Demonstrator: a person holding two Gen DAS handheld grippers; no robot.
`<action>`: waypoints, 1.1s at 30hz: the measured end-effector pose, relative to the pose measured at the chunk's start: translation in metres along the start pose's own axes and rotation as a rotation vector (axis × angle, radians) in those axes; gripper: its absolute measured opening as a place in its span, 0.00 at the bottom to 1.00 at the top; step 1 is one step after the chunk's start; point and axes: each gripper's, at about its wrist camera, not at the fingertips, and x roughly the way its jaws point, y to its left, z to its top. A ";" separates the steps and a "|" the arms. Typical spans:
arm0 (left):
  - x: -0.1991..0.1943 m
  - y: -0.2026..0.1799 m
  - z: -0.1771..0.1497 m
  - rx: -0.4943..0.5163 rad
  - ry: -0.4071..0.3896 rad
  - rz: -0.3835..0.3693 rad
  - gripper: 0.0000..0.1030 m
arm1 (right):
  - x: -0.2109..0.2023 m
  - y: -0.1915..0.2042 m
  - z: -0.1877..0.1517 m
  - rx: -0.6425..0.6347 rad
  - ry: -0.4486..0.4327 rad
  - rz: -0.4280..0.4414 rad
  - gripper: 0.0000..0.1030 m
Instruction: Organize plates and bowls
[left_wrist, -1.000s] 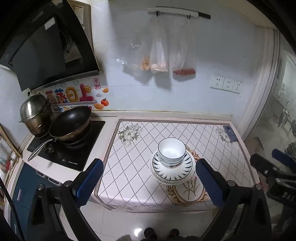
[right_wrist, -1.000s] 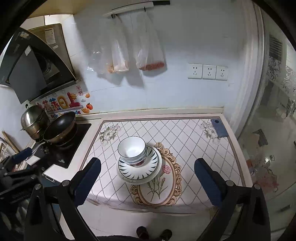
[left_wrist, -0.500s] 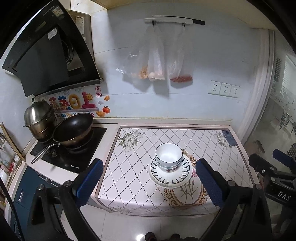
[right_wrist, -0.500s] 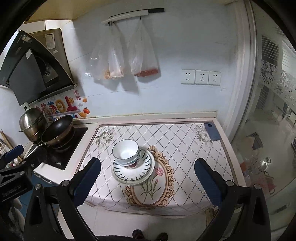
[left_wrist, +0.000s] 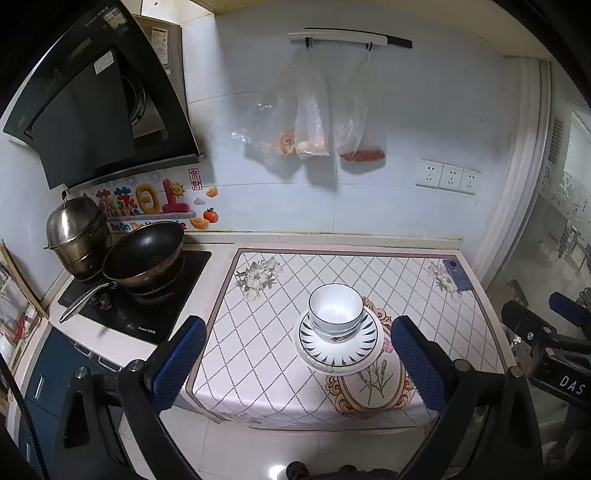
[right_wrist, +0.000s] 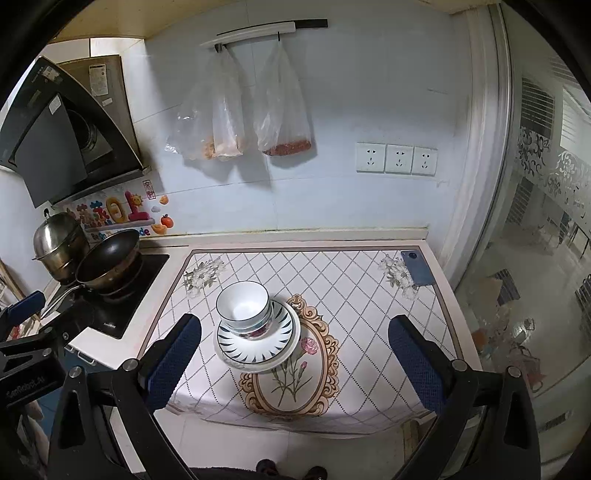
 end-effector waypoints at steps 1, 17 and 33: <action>0.001 0.001 0.000 -0.001 0.001 -0.002 0.99 | 0.000 0.000 0.000 0.000 0.001 -0.001 1.00; 0.012 0.003 0.000 -0.018 0.025 -0.022 0.99 | 0.014 0.007 -0.001 -0.026 0.040 0.005 1.00; 0.018 0.003 -0.001 -0.015 0.036 -0.025 0.99 | 0.015 0.008 -0.002 -0.023 0.038 0.000 1.00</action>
